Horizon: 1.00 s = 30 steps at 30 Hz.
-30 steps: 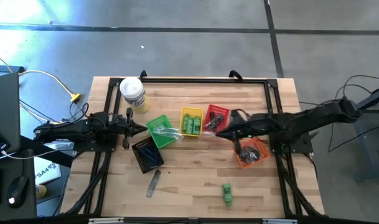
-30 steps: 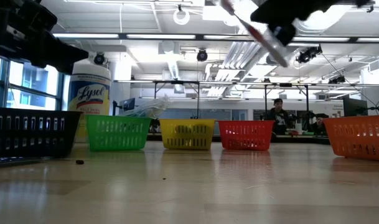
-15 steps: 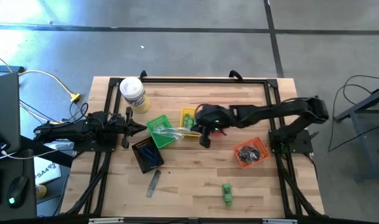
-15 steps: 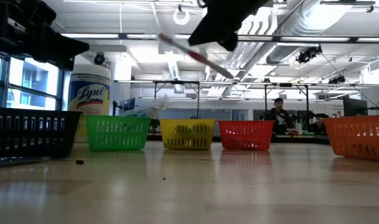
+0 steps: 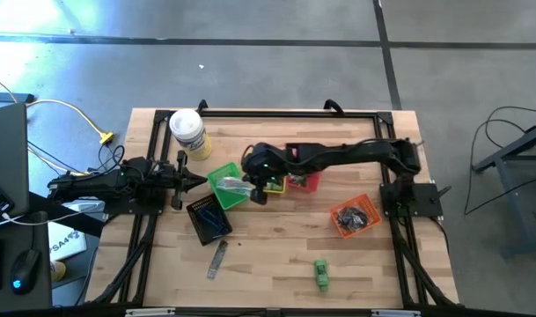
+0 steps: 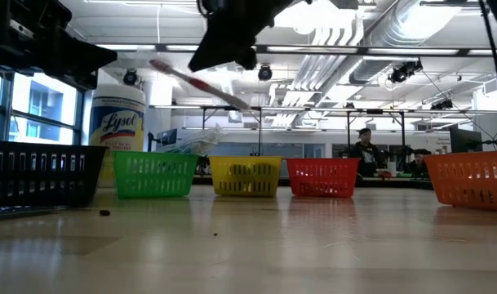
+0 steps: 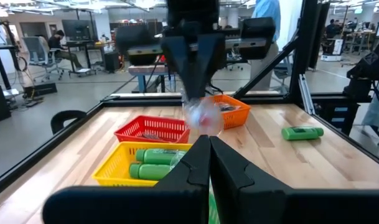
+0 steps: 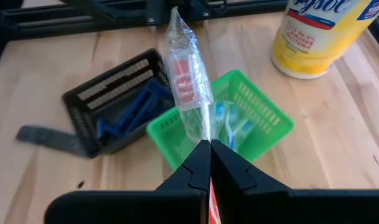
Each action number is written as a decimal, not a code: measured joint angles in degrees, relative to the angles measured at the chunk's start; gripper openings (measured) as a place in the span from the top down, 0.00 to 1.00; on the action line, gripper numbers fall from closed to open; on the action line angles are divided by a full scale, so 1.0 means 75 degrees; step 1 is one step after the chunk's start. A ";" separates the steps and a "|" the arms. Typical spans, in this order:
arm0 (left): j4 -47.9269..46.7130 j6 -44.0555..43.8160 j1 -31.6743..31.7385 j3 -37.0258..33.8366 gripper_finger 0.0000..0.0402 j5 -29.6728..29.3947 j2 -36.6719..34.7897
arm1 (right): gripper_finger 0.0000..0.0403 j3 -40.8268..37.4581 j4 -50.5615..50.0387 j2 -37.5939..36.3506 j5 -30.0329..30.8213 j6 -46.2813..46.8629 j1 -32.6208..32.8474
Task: Pick & Place Travel size toiletries
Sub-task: Put the orange toothbrush into the green bin
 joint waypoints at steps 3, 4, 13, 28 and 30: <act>0.0000 0.0000 0.0000 0.0000 1.00 0.0003 0.0000 | 1.00 0.0651 -0.0248 0.0540 -0.0003 0.0029 -0.0098; 0.0000 0.0000 0.0000 0.0000 1.00 0.0003 0.0000 | 1.00 0.0860 -0.0348 0.0708 -0.0006 0.0059 -0.0132; 0.0003 -0.0003 0.0000 0.0003 1.00 0.0006 0.0000 | 1.00 0.2476 -0.1280 0.2141 -0.0028 0.0193 -0.0354; 0.0000 0.0003 0.0000 0.0012 1.00 0.0009 0.0000 | 1.00 0.2667 -0.1234 0.2420 -0.0038 -0.0201 -0.0591; 0.0001 0.0032 0.0000 0.0012 1.00 0.0009 0.0000 | 1.00 0.2667 -0.1233 0.2420 -0.0041 -0.0201 -0.0588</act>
